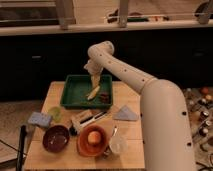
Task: Place banana in tray
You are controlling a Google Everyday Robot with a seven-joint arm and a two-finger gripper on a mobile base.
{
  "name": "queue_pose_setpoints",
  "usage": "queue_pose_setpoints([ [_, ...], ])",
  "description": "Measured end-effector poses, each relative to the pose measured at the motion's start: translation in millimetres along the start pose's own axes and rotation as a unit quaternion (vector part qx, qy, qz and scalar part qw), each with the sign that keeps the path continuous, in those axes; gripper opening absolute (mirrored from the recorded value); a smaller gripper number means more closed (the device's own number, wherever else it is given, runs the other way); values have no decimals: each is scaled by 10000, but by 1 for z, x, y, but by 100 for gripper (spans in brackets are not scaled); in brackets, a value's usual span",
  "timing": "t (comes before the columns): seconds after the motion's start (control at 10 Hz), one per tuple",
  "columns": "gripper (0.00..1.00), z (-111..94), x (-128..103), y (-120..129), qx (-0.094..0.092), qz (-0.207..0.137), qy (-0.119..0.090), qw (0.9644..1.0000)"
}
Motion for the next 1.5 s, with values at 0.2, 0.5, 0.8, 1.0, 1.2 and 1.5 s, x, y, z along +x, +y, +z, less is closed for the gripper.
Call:
queue_pose_setpoints([
  [0.2,80,0,-5,-5,6,30,41,10000],
  [0.5,80,0,-5,-5,7,19,58,10000],
  [0.8,80,0,-2,-4,9,34,63,10000],
  [1.0,80,0,-4,-5,8,25,56,10000],
  [1.2,80,0,-4,-5,9,28,57,10000],
  [1.5,80,0,-4,-5,9,27,57,10000],
])
